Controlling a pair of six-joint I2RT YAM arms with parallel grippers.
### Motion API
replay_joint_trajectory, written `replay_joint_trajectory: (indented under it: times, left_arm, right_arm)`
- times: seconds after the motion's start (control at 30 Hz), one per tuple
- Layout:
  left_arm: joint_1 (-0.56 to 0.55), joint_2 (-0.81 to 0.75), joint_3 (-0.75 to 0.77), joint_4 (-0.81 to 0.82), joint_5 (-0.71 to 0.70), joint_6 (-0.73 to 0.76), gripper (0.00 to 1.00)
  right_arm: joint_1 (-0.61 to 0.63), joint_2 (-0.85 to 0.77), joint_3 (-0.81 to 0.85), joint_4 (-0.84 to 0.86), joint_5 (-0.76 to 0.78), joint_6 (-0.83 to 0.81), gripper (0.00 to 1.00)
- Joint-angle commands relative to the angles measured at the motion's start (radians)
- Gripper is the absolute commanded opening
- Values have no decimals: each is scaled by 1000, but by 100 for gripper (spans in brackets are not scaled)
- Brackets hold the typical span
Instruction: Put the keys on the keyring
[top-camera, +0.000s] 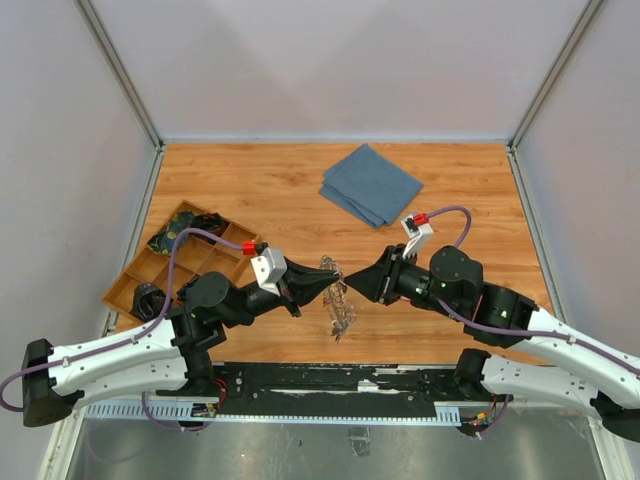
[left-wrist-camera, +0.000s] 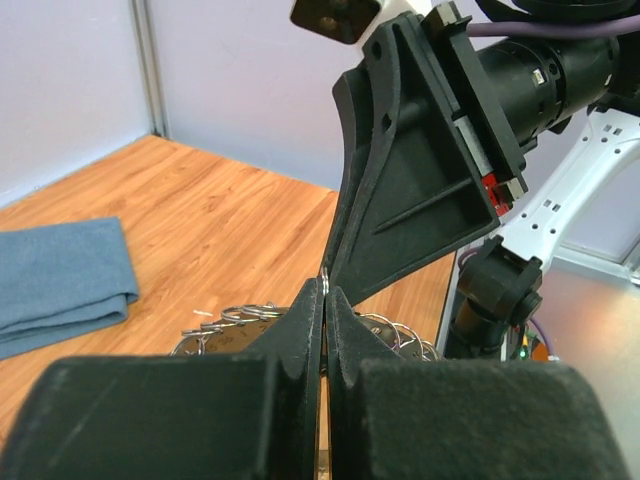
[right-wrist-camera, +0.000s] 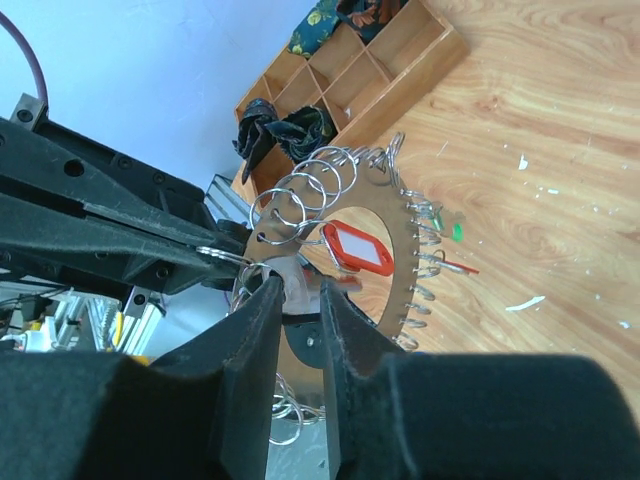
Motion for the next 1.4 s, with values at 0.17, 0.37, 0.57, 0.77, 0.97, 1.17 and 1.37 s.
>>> replay_joint_trajectory:
  times: [0.17,0.37,0.57,0.77,0.97,1.17,1.37]
  left_arm:
    - [6,-35,17,122,48,-18,0]
    - [8,-34,14,182,170,-40,0]
    - [7,-30,15,217,289,-56,0]
    - [7,-22,22,219,330,-59,0]
    - [7,-13,29,222,336,-57,1]
    - [7,-4,35,224,347,-55,1]
    - [8,-1,34,228,357,-56,0]
  right_arm:
    - [-14,-113,8,214,-78,-496,35]
    - [-14,-120,26,167,-318,-872,36]
    - [-14,-171,-14,187,-464,-1013,34]
    - [-14,-177,5,152,-514,-1030,35]
    - [-14,-130,16,148,-573,-1007,34]
    - [-14,-115,2,175,-583,-993,33]
    - [-14,-104,5,177,-585,-993,28]
